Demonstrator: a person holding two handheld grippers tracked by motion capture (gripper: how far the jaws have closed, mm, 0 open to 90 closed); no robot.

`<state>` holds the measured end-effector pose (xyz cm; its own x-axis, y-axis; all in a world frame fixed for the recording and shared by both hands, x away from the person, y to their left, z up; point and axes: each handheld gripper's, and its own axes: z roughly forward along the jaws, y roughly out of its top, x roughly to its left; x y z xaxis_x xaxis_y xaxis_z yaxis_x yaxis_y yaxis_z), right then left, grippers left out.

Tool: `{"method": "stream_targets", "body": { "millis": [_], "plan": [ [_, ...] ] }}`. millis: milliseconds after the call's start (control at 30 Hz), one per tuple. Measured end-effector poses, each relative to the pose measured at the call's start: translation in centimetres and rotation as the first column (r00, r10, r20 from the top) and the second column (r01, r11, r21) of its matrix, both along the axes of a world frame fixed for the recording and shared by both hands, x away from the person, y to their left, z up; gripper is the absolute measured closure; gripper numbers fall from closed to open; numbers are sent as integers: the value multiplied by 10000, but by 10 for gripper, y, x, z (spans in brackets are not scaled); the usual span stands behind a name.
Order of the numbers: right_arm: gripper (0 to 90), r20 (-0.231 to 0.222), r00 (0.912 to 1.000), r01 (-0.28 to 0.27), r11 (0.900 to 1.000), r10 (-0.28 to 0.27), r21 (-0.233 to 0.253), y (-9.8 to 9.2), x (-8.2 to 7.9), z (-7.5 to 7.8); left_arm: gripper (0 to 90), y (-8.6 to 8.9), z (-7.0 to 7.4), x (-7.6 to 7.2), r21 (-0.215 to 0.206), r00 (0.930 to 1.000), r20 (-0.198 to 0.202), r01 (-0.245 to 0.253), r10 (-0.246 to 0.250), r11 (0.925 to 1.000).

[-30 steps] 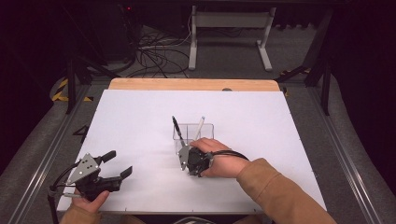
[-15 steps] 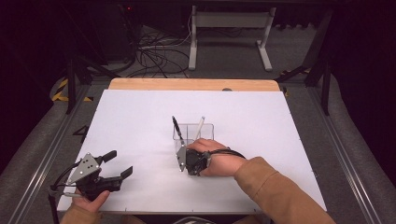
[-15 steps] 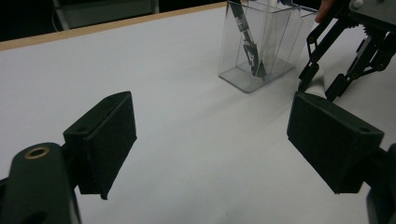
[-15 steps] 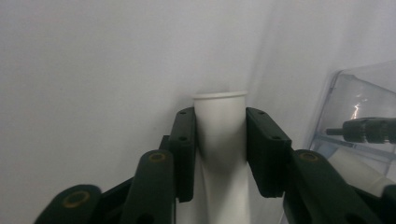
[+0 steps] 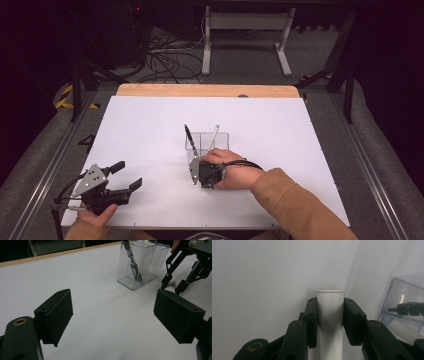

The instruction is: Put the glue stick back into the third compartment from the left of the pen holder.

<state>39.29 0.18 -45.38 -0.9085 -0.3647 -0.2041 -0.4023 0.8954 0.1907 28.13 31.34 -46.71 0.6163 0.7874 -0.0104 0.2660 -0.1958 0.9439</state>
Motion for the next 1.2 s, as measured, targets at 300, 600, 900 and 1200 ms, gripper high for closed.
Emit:
{"method": "stream_targets", "body": {
  "millis": [300, 600, 900, 1200],
  "plan": [
    [678, 68, 9993, 365, 9960, -372, 817, -9, -5, 18, 164, 0, 0, 0, -31, 10000, 21, -2, 2, 10000],
    [678, -97, 9983, 590, 9837, -582, 1699, -19, -10, 35, 164, -1, 0, 0, -31, 10000, -5, 4, -4, 10000],
    [678, -121, 9970, 769, 9698, -762, 2313, -26, -12, 45, 165, 0, 0, 0, -44, 10000, 13, 0, 0, 10000],
    [677, -501, 9923, 1242, 9125, -1137, 3897, -38, -14, 63, 164, -1, 0, 0, -143, 10000, -10, -24, 24, 9999]
  ]
}}
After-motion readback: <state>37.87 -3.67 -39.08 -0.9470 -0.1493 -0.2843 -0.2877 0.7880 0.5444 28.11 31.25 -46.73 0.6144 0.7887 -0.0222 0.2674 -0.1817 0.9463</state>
